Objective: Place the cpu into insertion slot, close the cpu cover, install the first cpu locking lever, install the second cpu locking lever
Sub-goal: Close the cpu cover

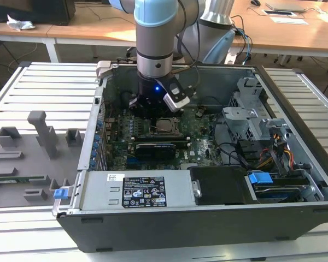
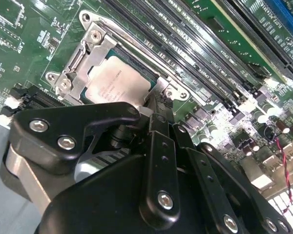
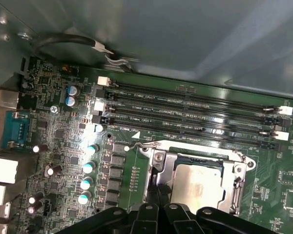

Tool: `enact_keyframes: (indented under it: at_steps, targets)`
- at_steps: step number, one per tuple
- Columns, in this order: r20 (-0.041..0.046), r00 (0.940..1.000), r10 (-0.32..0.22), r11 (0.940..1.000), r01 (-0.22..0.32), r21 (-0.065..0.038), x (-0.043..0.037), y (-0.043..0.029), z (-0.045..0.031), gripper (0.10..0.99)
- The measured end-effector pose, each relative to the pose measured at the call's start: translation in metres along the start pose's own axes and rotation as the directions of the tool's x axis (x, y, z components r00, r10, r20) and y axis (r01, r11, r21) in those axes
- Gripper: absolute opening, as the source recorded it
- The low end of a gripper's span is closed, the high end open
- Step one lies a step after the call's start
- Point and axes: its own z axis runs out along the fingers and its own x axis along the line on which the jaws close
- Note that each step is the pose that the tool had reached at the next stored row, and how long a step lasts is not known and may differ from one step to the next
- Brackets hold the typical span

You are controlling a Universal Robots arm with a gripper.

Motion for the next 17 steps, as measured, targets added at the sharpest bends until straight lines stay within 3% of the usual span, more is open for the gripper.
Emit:
enact_keyframes:
  at_steps: [2,6,10,13,17]
  targets:
    - [0.0002,1.0,0.0,1.0,0.0,0.0,-0.0014,-0.0001,-0.0002,0.106]
    - [-0.0021,1.0,0.0,1.0,0.0,0.0,-0.0185,-0.0027,0.0001,0.106]
    - [-0.0056,1.0,0.0,1.0,0.0,0.0,-0.0296,-0.0044,-0.0002,0.106]
    - [-0.0056,1.0,0.0,1.0,0.0,-0.001,-0.03,-0.0043,-0.0062,0.106]
    - [-0.0055,1.0,0.0,1.0,0.0,-0.001,-0.0303,-0.0042,-0.0201,0.106]
